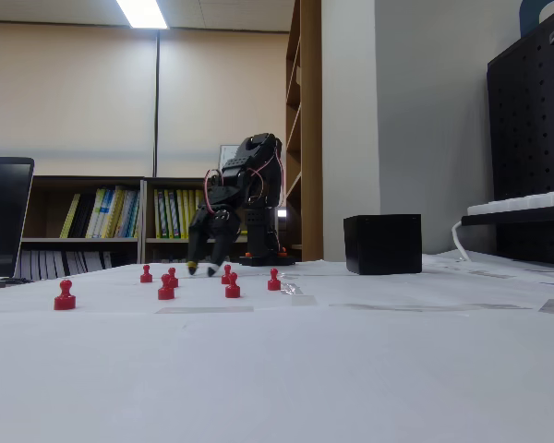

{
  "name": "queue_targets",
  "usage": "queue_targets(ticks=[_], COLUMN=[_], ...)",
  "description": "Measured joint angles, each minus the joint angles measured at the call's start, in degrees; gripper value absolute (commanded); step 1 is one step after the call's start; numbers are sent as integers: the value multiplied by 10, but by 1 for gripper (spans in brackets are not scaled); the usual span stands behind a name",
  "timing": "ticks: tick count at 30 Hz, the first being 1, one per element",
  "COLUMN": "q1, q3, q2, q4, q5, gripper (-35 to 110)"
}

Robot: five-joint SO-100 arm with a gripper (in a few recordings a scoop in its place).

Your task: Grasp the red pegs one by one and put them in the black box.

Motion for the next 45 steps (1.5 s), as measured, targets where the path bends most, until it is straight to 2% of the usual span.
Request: queue_targets(ticks=[3, 6, 10, 15, 39, 45], q1=[-55, -155, -229, -257, -250, -193], q3=[-10, -17, -71, -130, -139, -114], q2=[-66, -152, -229, -301, -308, -249], q4=[106, 157, 185, 203, 206, 175], q5=[-63, -132, -169, -171, -142, -99], gripper=[14, 14, 14, 14, 14, 14])
